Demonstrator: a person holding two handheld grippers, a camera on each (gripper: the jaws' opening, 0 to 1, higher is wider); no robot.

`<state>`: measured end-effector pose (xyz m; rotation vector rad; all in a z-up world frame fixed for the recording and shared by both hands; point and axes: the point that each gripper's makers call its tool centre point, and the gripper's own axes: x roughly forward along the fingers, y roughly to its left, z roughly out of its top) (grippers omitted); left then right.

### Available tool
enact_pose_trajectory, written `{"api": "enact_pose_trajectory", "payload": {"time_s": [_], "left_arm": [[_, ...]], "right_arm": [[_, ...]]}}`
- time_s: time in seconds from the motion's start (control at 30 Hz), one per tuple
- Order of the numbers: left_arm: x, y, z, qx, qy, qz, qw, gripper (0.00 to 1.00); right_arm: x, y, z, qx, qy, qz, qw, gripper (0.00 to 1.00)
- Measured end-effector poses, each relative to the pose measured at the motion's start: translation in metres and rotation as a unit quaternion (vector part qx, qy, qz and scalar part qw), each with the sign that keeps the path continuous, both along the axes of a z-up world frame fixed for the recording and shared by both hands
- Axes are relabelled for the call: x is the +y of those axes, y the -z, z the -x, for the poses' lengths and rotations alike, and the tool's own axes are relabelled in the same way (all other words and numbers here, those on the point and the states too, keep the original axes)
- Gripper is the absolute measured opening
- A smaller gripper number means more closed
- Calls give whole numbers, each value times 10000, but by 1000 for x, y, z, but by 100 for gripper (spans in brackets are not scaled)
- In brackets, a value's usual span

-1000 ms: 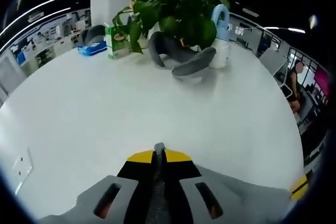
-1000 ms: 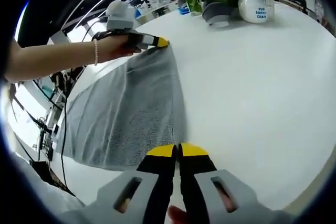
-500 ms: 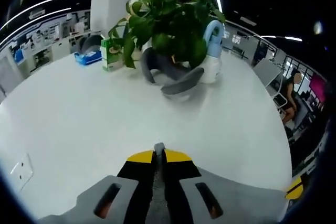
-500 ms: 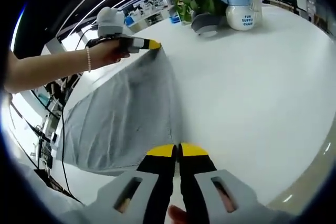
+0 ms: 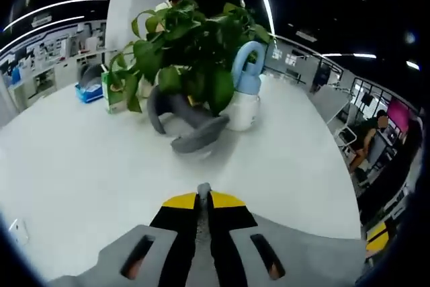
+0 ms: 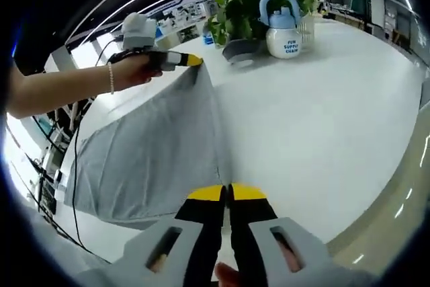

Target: Fold the towel on the table until its edges align and the towel forms a compact rectangular stack.

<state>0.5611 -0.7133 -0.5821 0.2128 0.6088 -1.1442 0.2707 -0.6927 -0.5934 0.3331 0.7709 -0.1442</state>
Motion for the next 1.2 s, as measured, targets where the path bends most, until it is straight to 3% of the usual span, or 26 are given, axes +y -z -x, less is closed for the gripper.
{"api": "enact_pose_trajectory", "payload": {"time_s": [0.2, 0.33, 0.73, 1.2], "left_arm": [[-18, -14, 1, -3, -18, 166, 9999, 6], [-19, -19, 2, -133, 27, 153, 9998, 6], [23, -30, -11, -80, -258, 168, 9995, 6], [80, -67, -5, -301, -332, 479, 9978, 6]], "right_arm": [[-20, -18, 3, -156, 116, 106, 9998, 0], [-21, -27, -2, -308, 16, 112, 9995, 0], [22, -41, -11, -575, -380, 15, 9976, 0], [84, -75, -6, -835, -720, 159, 9938, 0]]}}
